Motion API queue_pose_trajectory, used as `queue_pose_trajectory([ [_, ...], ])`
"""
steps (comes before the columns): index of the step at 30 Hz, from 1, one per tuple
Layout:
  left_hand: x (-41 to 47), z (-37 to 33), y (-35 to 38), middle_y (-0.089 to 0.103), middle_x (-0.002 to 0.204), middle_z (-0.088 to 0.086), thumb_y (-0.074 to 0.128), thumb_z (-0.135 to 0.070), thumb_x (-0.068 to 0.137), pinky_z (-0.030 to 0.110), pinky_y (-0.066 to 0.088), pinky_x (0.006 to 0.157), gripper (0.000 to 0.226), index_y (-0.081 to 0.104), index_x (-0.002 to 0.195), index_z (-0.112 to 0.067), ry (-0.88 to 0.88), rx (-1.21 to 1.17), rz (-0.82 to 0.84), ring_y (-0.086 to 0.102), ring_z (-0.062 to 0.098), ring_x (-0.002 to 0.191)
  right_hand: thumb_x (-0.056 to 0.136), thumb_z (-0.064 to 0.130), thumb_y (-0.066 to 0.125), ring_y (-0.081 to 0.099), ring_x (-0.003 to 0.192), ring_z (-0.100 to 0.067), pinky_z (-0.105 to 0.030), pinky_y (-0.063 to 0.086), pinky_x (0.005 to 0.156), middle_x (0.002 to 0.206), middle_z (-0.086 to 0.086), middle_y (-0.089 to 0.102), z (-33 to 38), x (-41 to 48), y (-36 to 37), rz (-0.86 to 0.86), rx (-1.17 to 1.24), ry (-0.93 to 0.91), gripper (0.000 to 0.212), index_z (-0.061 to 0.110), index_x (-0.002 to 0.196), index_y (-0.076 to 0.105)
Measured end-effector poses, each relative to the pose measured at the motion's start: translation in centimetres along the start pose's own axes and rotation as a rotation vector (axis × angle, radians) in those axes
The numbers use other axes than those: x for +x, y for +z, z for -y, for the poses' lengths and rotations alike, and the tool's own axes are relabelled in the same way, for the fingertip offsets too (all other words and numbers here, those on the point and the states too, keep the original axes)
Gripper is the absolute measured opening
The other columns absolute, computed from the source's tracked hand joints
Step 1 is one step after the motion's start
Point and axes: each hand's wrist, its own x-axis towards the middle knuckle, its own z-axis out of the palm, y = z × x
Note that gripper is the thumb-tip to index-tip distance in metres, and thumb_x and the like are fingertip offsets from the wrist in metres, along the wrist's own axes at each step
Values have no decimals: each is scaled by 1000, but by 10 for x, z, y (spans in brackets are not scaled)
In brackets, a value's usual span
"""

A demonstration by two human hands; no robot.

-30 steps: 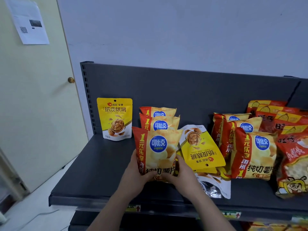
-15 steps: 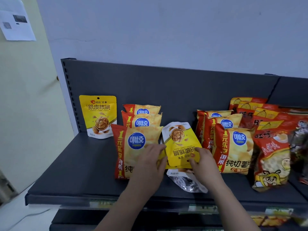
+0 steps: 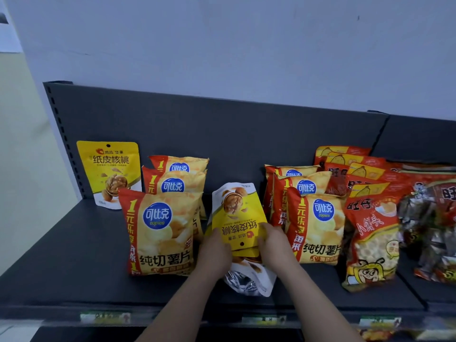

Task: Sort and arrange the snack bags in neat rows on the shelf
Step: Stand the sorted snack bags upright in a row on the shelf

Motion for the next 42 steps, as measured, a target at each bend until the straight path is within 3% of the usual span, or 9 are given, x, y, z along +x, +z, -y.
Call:
queue_pose_trajectory([
  [4, -5, -8, -9, 56, 119, 14, 48, -10, 92, 34, 50, 82, 27, 56, 118, -12, -34, -247, -149, 58, 25, 96, 100, 14, 47, 48, 124, -19, -19, 34, 95, 138, -5, 48, 13, -3, -18, -151, 62, -181, 38, 13, 138, 50],
  [9, -32, -37, -38, 56, 122, 4, 36, -25, 94, 45, 47, 98, 33, 54, 122, -24, 55, -585, -319, 54, 21, 112, 99, 6, 35, 48, 122, -11, -24, 41, 102, 132, 0, 55, 32, -5, -62, -196, 291, -236, 40, 15, 133, 55],
  [11, -39, -46, -49, 58, 116, 0, 33, -29, 87, 41, 47, 96, 36, 56, 115, -26, 114, -667, -365, 54, 15, 109, 98, 5, 36, 56, 105, -1, -11, 46, 84, 124, 0, 61, 37, -6, -81, -197, 359, -261, 41, 19, 131, 56],
  [13, -45, -55, -57, 56, 112, -2, 40, -19, 92, 34, 47, 90, 27, 54, 113, -27, 199, -597, -412, 52, 12, 105, 98, 9, 46, 58, 76, 3, -6, 43, 61, 106, 0, 67, 40, -7, -93, -214, 376, -303, 34, 21, 127, 59],
  [19, -49, -74, -64, 54, 103, -6, 52, -26, 97, 24, 47, 77, 12, 49, 109, -29, 302, -452, -576, 53, 8, 94, 91, 22, 65, 59, 70, -3, -11, 43, 58, 75, 8, 67, 40, -17, -111, -450, 411, -370, 11, 17, 82, 70],
  [22, -53, -69, -58, 51, 108, -3, 56, -28, 96, 16, 41, 73, 16, 48, 110, -28, 242, -467, -525, 51, 5, 94, 92, 28, 62, 55, 60, -17, -29, 43, 54, 66, -6, 64, 30, -21, -106, -436, 387, -316, 28, 9, 72, 66],
  [27, -62, -51, -26, 56, 119, -11, 70, -26, 87, 19, 44, 79, 34, 52, 116, -30, 117, -584, -210, 56, 5, 106, 94, 27, 60, 41, 52, -10, -22, 34, 49, 57, -1, 50, 18, -28, -101, -405, 449, -271, 36, 9, 64, 55],
  [36, -87, -73, -52, 71, 84, -2, 68, -19, 89, 22, 54, 66, 8, 62, 86, -14, 219, -736, -466, 67, 5, 78, 89, 25, 67, 32, 54, -7, -19, 30, 48, 58, 7, 36, 11, -41, -111, -322, 579, -389, 18, 12, 77, 62],
  [42, -125, -77, -103, 73, 84, 4, 63, -23, 92, 46, 56, 77, 10, 63, 92, -13, 245, -806, -670, 68, 25, 86, 88, 28, 68, 40, 53, -1, -13, 35, 48, 57, 13, 50, 50, -62, -97, -214, 666, -538, 16, 27, 74, 61],
])
